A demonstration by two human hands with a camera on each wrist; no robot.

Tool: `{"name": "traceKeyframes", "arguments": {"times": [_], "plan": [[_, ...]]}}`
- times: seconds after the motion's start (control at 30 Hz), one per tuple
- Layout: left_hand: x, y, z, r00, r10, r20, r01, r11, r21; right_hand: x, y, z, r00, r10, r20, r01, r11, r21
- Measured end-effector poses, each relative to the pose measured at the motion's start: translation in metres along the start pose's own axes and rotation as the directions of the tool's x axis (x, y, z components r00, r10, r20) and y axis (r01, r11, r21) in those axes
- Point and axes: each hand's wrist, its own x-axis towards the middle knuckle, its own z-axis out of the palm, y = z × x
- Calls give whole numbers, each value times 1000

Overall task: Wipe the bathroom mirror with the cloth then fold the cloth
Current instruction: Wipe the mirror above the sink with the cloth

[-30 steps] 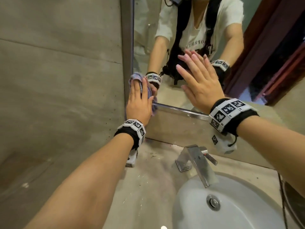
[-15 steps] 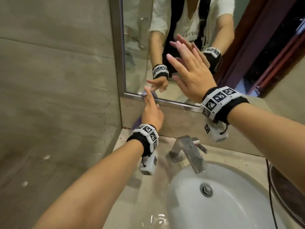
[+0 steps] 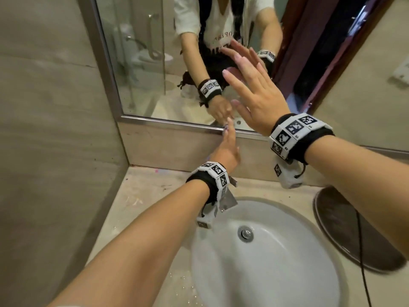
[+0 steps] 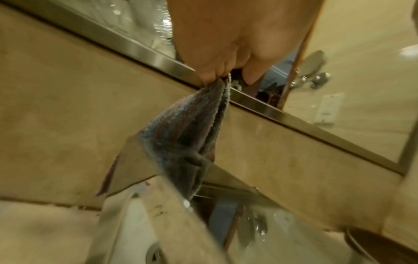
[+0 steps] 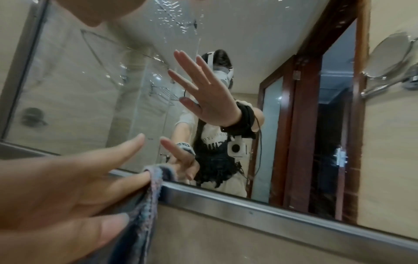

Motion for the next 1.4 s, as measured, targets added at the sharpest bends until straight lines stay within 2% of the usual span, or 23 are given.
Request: {"name": "traceKeyframes", "arguments": {"times": [0.1,0.2,0.23,0.3,0.33,0.4,0.5,0.6,0.67,0.73,0.8,0.9,1.07,1.23,1.4], "plan": [[1,11,5,999,-40,-24,41,998,41,-24,12,-8,997,44,60,-43,999,-10],[-3,23,-3,994,-111,-22,109,992,-60,-38,21,-15,982,120,144,-130,989,64],[-4,26,-8,994,-102,-36,98,991,-96,-40,21,-18,954,192,229,-215,973,81],[-5,34,-28,993,-52,-103,40,993,-115,-40,22,-22,849,328,413,-370,929,23],[-6,37,-41,989,-27,-144,13,995,-100,-37,21,-24,807,360,468,-398,917,-20],[-9,48,-71,978,17,-206,-31,998,-62,-28,18,-29,782,356,511,-393,919,-38],[-15,66,-117,934,98,-344,-102,995,6,-4,12,-33,807,332,488,-375,927,-11],[-14,74,-171,863,136,-487,-133,990,42,36,-1,-44,870,296,395,-341,939,47],[-13,77,-206,828,154,-540,-130,988,83,63,-7,-52,920,284,271,-328,935,136],[-11,80,-238,806,162,-569,-107,986,129,90,-12,-59,967,234,96,-250,945,211],[-8,83,-264,788,144,-599,-58,985,160,115,-15,-64,982,183,-45,-168,960,223],[4,77,-299,742,127,-658,-12,984,177,147,-22,-70,979,152,-138,-120,970,213],[30,70,-332,726,222,-651,-72,966,250,173,-28,-72,985,88,-148,-61,983,173],[34,50,-309,680,290,-674,-48,934,353,175,-26,-63,988,91,-124,-68,982,176],[23,-3,-269,718,228,-657,40,930,366,161,-30,-50,995,81,-51,-72,985,160]]}}
